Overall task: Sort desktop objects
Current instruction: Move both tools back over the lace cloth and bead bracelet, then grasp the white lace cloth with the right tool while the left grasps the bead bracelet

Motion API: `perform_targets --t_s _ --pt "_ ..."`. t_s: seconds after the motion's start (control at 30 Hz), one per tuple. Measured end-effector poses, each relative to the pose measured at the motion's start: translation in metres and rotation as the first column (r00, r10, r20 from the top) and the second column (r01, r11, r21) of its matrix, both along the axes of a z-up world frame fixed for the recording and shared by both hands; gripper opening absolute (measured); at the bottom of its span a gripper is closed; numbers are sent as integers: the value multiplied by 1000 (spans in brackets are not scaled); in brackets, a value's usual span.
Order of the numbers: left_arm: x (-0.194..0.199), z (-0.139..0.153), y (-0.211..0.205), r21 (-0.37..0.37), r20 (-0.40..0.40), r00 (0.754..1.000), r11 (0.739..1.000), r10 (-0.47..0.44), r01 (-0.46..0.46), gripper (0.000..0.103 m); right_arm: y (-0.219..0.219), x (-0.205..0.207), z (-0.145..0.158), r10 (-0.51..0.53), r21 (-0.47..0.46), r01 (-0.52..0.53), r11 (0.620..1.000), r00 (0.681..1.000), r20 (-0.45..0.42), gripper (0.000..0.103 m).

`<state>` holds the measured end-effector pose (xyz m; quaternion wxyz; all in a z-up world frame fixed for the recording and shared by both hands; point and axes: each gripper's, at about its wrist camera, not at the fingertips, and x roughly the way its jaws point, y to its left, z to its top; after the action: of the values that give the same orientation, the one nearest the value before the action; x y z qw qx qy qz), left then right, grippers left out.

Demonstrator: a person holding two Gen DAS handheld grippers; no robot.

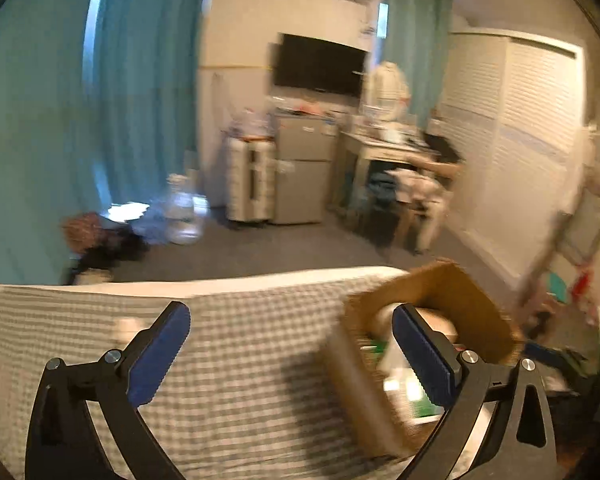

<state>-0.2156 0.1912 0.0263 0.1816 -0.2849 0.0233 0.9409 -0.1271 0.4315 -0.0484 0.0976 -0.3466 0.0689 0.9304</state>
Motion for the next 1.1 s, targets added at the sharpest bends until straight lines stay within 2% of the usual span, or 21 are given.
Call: perform_targets --t_s 0.1,0.3,0.5,0.6,0.67,0.8,0.87,1.0,1.1 --pt "8 12 -40 -54 -27 994 992 110 -111 103 -29 20 8 37 -1 -37 999 998 -50 82" --pt "37 6 -129 -73 -76 961 960 265 -270 103 -94 40 4 139 -28 -142 990 987 -81 84" --pt "41 -47 -194 -111 -52 921 914 387 -390 103 -155 29 -9 224 -26 -227 973 971 -87 84" --pt "35 -86 -210 -114 -25 899 892 437 -437 103 -180 18 -23 253 -44 -258 965 963 -92 84" --pt "31 -117 -223 -98 22 888 885 458 -454 103 -195 9 -33 268 -49 -273 961 958 -98 84" --pt "-1 -171 -232 -64 99 879 884 467 -463 103 -223 -27 -61 310 -62 -314 947 948 -69 84" --pt "-21 -195 -231 -64 130 884 894 449 -444 103 -234 -49 -73 320 -75 -324 943 945 -60 84" --pt "-65 -218 -233 -67 158 877 891 454 -450 103 -260 -106 -95 346 -112 -350 930 937 -52 84" --pt "-104 -235 -237 -30 165 890 904 425 -427 103 -281 -157 -113 369 -130 -371 919 928 -42 83"
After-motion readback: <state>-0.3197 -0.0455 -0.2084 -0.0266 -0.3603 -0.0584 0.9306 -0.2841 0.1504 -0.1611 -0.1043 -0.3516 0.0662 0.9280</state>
